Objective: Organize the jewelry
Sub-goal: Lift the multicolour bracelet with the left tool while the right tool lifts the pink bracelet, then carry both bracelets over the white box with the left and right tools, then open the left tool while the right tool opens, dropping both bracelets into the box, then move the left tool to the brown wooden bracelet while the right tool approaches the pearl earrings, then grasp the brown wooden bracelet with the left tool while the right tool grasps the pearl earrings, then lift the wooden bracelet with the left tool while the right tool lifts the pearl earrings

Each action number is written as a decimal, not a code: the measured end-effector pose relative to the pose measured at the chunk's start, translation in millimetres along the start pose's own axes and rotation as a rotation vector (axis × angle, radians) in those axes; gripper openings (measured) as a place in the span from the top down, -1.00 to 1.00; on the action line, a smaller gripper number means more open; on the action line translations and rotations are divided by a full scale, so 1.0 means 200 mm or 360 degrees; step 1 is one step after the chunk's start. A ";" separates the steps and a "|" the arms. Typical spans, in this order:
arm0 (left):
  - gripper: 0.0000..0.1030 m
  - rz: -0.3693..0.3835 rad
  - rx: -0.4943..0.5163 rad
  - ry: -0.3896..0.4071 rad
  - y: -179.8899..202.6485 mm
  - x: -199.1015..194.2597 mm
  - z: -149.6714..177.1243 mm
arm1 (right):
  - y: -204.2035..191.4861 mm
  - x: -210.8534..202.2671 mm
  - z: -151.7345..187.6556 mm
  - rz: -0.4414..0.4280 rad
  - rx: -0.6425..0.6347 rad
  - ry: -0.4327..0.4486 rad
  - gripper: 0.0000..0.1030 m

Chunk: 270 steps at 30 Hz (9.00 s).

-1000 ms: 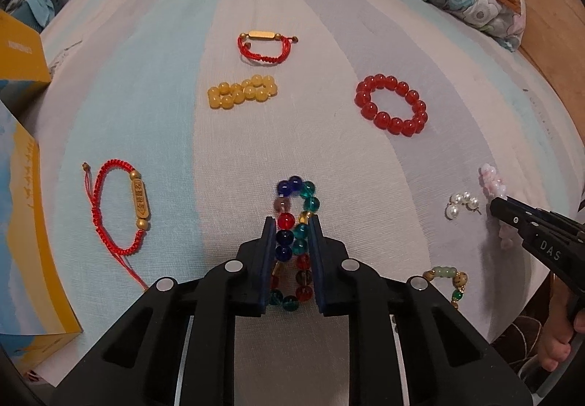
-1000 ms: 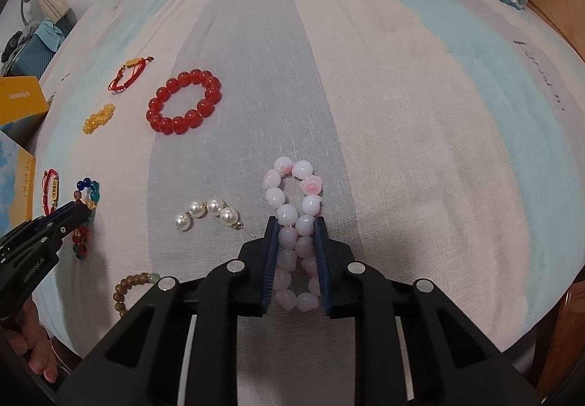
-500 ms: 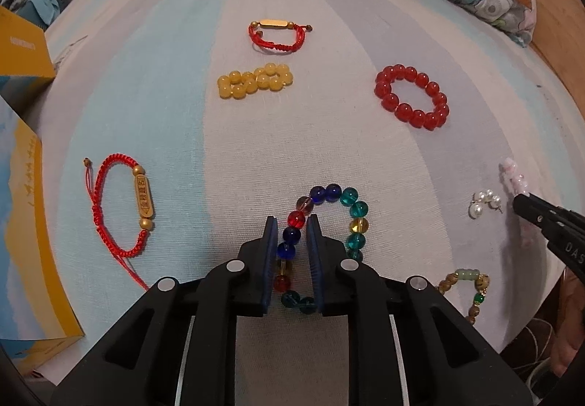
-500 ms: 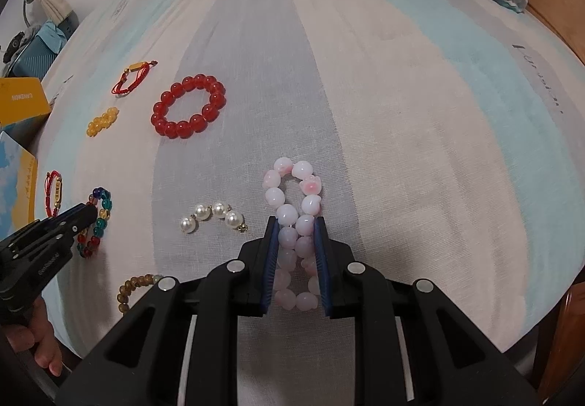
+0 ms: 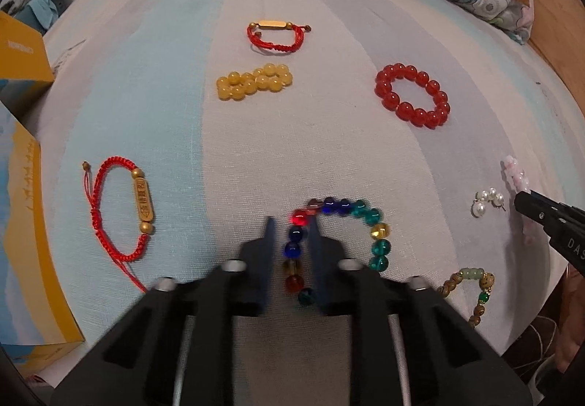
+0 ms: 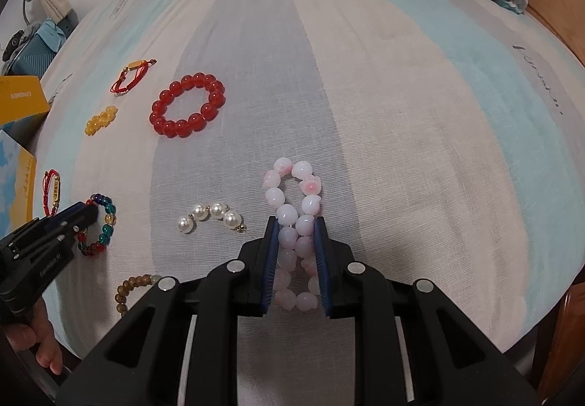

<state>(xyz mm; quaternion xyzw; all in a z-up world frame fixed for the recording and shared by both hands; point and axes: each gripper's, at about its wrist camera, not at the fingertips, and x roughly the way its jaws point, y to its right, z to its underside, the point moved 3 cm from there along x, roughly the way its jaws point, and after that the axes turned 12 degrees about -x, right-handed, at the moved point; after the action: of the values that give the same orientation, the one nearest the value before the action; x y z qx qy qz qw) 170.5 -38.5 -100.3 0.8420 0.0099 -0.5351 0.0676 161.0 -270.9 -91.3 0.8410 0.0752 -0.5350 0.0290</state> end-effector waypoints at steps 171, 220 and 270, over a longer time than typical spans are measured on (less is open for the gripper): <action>-0.89 0.0142 0.0012 0.0313 0.02 -0.49 0.29 | -0.30 -0.41 -0.08 0.0039 -0.0247 0.0270 -0.83; 0.34 0.0068 0.0092 0.0168 0.07 -0.12 0.36 | -0.20 0.08 -0.06 0.0025 -0.0182 0.0063 0.61; 0.40 0.0121 0.0054 0.0120 0.03 -0.18 0.37 | -0.26 0.02 -0.04 -0.0055 -0.0176 0.0122 0.79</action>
<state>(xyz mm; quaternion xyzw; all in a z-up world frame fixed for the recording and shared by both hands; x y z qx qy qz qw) 88.0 -51.1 -98.3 0.8623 -0.0286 -0.5003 0.0731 162.8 -217.8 -90.3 0.8566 0.1201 -0.4978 0.0633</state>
